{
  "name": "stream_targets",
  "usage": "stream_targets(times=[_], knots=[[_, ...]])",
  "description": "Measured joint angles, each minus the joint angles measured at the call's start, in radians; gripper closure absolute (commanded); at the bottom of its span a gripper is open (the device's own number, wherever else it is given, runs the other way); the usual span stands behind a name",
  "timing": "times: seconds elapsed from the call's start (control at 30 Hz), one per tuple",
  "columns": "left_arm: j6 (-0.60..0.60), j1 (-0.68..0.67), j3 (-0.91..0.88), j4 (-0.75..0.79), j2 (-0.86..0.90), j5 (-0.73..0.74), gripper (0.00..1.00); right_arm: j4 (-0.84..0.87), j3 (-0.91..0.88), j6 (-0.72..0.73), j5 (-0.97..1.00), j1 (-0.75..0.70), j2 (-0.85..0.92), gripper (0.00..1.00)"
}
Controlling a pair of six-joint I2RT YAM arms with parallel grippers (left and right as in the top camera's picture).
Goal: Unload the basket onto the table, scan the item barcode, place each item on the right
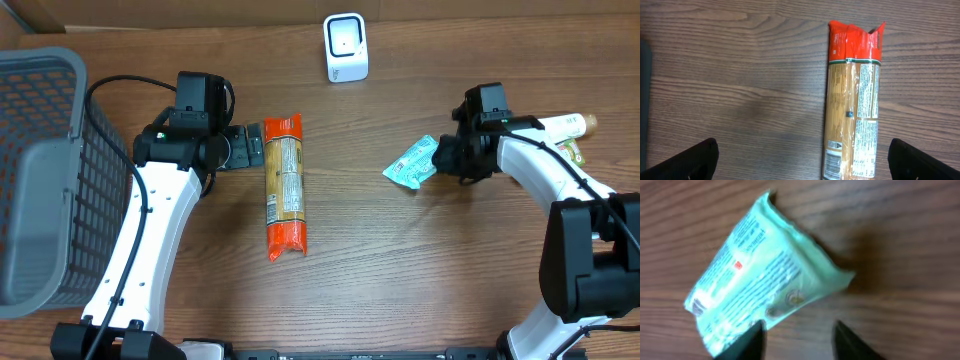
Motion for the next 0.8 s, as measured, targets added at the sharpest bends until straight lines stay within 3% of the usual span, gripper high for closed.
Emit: stream_targets(times=[0.07, 0.2, 0.43, 0.8], knots=[[0.000, 0.000, 0.000, 0.000, 0.000, 0.000, 0.00, -0.061, 0.042, -0.042, -0.016, -0.005, 0.002, 0.17], [0.000, 0.000, 0.000, 0.000, 0.000, 0.000, 0.01, -0.059, 0.146, -0.187, -0.027, -0.031, 0.002, 0.10], [0.000, 0.000, 0.000, 0.000, 0.000, 0.000, 0.01, 0.000, 0.167, -0.404, -0.064, -0.041, 0.024, 0.16], [0.000, 0.000, 0.000, 0.000, 0.000, 0.000, 0.00, 0.004, 0.168, -0.479, -0.213, -0.112, 0.193, 0.20]])
